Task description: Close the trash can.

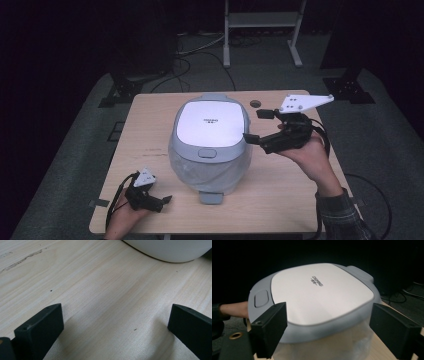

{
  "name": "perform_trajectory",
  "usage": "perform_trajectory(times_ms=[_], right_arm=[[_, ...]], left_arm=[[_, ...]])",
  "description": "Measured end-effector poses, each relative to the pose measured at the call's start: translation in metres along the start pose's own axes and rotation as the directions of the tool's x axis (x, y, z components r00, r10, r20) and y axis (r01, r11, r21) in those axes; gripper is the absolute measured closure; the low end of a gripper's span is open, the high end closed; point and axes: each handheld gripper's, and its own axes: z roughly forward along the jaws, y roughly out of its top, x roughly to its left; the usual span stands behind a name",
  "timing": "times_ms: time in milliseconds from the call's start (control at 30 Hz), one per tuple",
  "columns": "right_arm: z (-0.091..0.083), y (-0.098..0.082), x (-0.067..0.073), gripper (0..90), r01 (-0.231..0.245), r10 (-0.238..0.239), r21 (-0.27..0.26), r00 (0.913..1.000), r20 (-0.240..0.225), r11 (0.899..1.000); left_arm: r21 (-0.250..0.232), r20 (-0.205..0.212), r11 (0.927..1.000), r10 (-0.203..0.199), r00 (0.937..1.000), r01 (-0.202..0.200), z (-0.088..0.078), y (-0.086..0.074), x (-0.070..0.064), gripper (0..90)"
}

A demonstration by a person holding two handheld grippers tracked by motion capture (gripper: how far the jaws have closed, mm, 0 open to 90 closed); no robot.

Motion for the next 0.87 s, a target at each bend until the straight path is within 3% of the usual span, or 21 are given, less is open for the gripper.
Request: perform_trajectory(times_ms=[167, 367, 500, 733, 867], right_arm=[[-0.01, -0.018, -0.004, 10.1, -0.024, 0.024, 0.005, 0.9996, 0.017, 1.0], [-0.012, -0.048, -0.003, 3.2, -0.026, 0.024, 0.049, 0.9988, 0.042, 0.998], [-0.011, -0.074, -0.001, 1.4, -0.026, 0.021, 0.08, 0.997, 0.074, 0.996], [-0.007, -0.137, -0.005, 0.2, -0.093, 0.08, 0.127, 0.9916, 0.102, 0.988], [-0.006, -0.158, -0.006, 0.0, -0.123, 0.105, 0.146, 0.9867, 0.125, 0.982]], left_arm=[[0.0, 0.0, 1.0, 0.0, 1.0, 0.0, 0.0, 0.0, 0.0, 0.0], [0.0, 0.0, 1.0, 0.0, 1.0, 0.0, 0.0, 0.0, 0.0, 0.0], [0.0, 0.0, 1.0, 0.0, 1.0, 0.0, 0.0, 0.0, 0.0, 0.0], [0.002, 0.0, 1.0, 0.0, 1.0, 0.0, 0.0, 0.0, 0.0, 0.0], [0.002, 0.0, 1.0, 0.0, 1.0, 0.0, 0.0, 0.0, 0.0, 0.0]])
